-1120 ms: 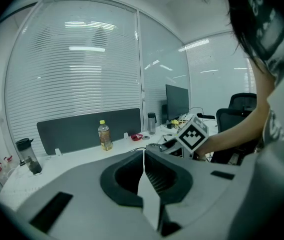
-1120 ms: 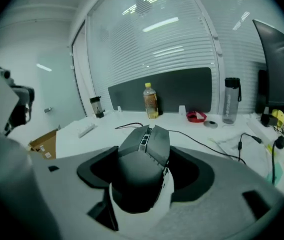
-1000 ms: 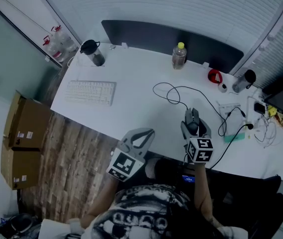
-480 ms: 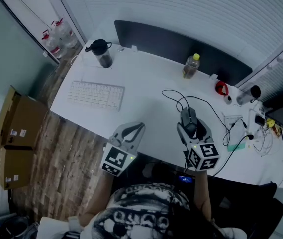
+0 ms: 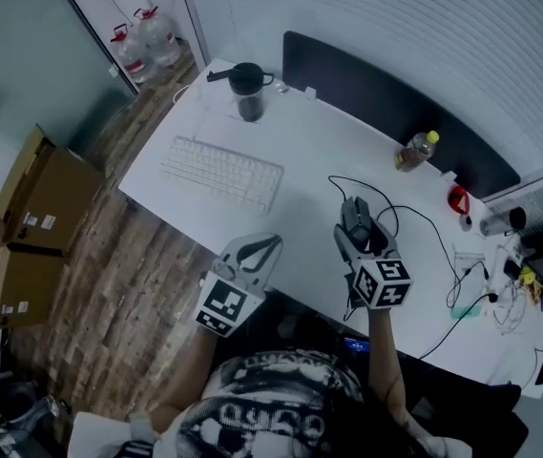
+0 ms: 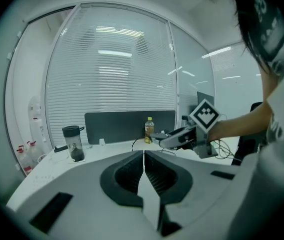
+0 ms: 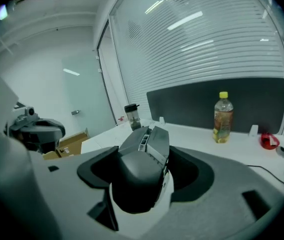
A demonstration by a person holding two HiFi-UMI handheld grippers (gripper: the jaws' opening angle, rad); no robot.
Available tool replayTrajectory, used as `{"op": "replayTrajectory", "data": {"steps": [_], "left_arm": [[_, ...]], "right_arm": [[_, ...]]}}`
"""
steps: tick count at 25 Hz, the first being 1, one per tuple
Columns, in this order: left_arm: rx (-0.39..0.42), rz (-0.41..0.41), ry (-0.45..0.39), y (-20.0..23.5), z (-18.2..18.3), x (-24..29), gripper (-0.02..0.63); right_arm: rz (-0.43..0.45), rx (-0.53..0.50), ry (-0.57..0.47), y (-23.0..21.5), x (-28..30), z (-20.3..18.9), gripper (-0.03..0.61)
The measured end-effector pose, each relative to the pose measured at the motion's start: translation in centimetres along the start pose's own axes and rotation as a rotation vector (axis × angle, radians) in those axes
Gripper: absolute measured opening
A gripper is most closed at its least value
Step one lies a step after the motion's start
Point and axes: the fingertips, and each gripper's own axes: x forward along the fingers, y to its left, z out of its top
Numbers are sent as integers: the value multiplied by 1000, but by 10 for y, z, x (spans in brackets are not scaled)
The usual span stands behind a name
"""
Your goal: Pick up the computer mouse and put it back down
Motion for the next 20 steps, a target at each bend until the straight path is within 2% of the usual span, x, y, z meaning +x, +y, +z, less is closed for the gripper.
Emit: {"op": "replayTrajectory", "data": {"steps": [11, 20], "left_arm": [[-40, 90, 42, 53, -34, -49, 5], [-90, 174, 89, 78, -62, -89, 5]], "right_arm": [[61, -32, 177, 33, 153, -42, 310], [26, -101, 336, 35, 202, -92, 310]]}}
